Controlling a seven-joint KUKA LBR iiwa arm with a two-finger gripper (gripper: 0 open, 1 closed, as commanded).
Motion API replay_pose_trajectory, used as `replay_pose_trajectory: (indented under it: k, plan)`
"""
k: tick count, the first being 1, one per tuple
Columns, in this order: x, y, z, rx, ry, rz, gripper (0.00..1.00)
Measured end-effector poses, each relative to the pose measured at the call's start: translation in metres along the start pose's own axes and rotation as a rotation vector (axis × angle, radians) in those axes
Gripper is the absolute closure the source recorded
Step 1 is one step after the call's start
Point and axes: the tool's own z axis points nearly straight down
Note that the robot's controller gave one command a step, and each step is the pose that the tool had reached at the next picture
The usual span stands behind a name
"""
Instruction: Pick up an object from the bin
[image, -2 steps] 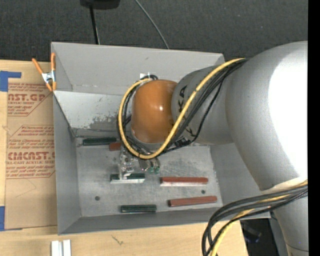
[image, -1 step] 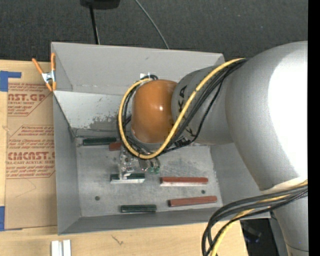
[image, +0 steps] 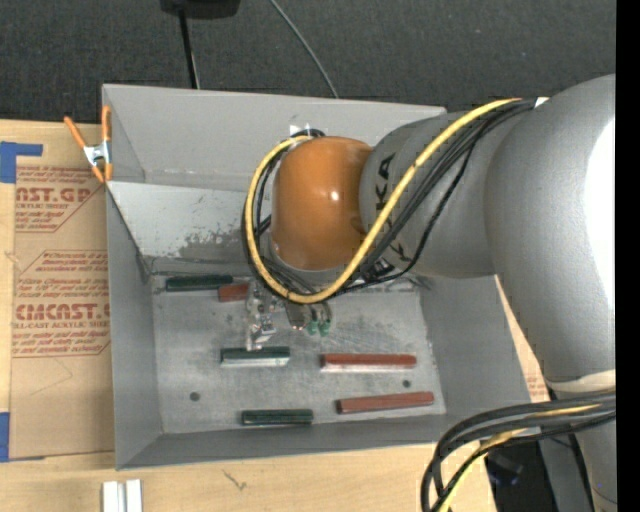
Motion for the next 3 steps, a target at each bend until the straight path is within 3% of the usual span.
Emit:
replay_pose_trajectory:
  k: [1, 3]
  plan:
    - [-0.0143, -0.0108, -0.0500, -0.001, -0.014, -0.022, 0.00]
    - [-0.0090, -0.0089, -0.0540, 0.000, -0.003, -0.028, 0.00]
